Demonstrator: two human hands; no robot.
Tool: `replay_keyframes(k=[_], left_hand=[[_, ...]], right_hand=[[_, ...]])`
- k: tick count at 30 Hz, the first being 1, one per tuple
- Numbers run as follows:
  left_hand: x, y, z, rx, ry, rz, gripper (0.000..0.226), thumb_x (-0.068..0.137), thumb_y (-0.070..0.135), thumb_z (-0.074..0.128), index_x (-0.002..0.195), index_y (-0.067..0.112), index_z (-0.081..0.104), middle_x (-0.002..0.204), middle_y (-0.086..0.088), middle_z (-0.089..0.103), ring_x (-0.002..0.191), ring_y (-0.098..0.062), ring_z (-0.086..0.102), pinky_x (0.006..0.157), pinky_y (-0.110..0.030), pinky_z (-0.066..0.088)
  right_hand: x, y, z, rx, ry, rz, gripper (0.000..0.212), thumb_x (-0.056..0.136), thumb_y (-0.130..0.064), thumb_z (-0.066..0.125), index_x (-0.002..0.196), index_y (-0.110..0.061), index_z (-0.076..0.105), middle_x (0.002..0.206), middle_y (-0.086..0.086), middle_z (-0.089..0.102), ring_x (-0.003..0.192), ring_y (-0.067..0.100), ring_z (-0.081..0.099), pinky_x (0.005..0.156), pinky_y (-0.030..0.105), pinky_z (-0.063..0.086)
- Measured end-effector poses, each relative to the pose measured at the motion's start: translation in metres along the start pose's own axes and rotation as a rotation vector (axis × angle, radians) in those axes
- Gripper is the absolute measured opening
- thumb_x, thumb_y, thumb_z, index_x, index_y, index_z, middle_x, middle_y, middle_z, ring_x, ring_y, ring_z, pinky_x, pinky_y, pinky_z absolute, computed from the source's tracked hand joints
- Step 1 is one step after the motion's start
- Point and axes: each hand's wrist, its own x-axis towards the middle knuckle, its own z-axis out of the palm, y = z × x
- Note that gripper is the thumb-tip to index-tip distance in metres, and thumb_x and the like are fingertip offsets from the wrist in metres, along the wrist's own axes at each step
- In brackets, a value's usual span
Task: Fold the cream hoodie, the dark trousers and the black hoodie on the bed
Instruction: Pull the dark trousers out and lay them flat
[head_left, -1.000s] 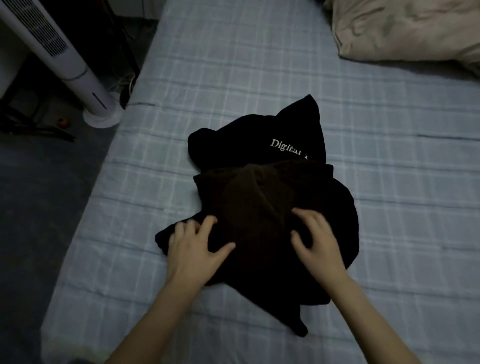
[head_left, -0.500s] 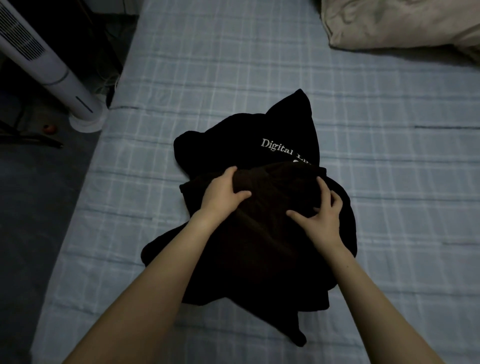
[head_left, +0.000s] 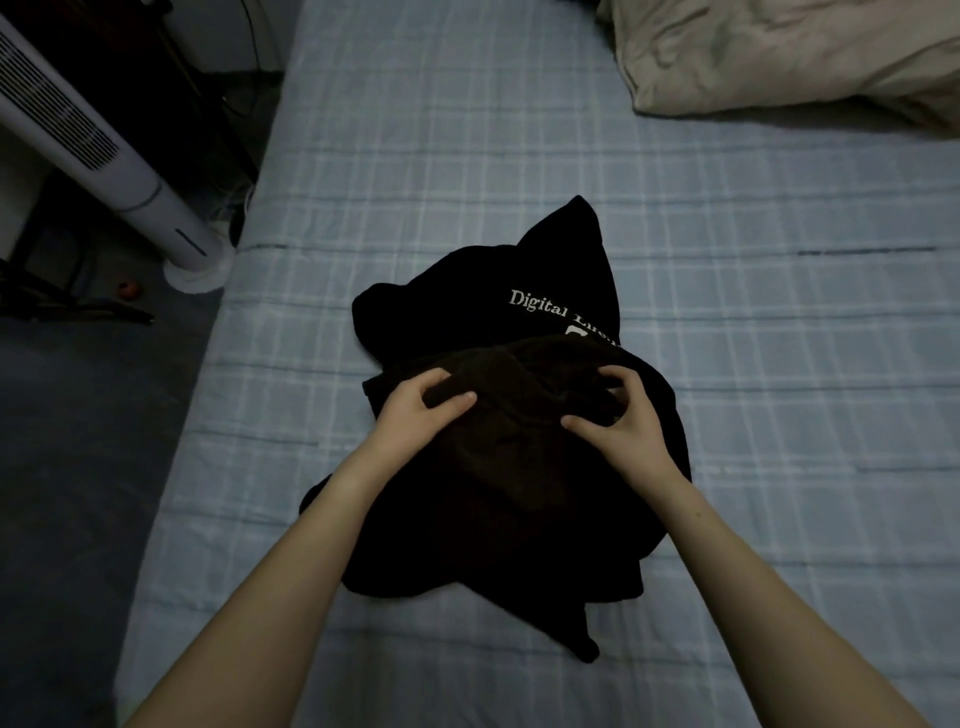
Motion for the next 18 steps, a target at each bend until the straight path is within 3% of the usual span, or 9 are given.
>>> replay_keyframes(k=[4, 6, 13, 18], left_hand=[[-0.043, 0.031, -0.022, -0.083, 0.056, -0.005, 0.011, 0.086, 0.033, 0.074, 0.083, 0.044, 0.075, 0.090, 0.016, 0.075, 0.085, 0.000, 0.070, 0.070, -0.010, 0.050], [-0.068, 0.046, -0.031, -0.159, 0.093, 0.014, 0.016, 0.088, 0.033, 0.072, 0.082, 0.047, 0.076, 0.090, 0.017, 0.076, 0.085, 0.001, 0.071, 0.067, -0.007, 0.049], [-0.139, 0.110, -0.046, -0.310, 0.146, 0.185, 0.012, 0.085, 0.025, 0.076, 0.084, 0.037, 0.079, 0.091, 0.008, 0.077, 0.085, -0.006, 0.073, 0.067, -0.012, 0.053], [-0.176, 0.149, -0.032, -0.340, 0.059, 0.325, 0.008, 0.085, 0.025, 0.075, 0.089, 0.031, 0.078, 0.089, 0.009, 0.077, 0.084, -0.006, 0.073, 0.064, -0.011, 0.052]], right_hand=[[-0.038, -0.042, -0.005, 0.018, 0.042, -0.101, 0.068, 0.069, -0.029, 0.090, 0.123, -0.043, 0.053, 0.117, -0.028, 0.057, 0.104, -0.018, 0.055, 0.074, 0.000, 0.046], [-0.062, -0.063, -0.009, 0.021, 0.039, -0.147, 0.069, 0.069, -0.031, 0.090, 0.125, -0.045, 0.053, 0.118, -0.035, 0.054, 0.108, -0.017, 0.054, 0.075, -0.001, 0.044], [-0.156, -0.143, -0.036, 0.027, 0.135, -0.284, 0.069, 0.067, -0.022, 0.090, 0.123, -0.042, 0.056, 0.118, -0.017, 0.065, 0.112, 0.002, 0.062, 0.086, 0.025, 0.056], [-0.229, -0.177, -0.066, 0.020, 0.277, -0.380, 0.068, 0.067, -0.014, 0.089, 0.121, -0.042, 0.059, 0.103, -0.016, 0.070, 0.096, 0.002, 0.069, 0.075, 0.018, 0.056]])
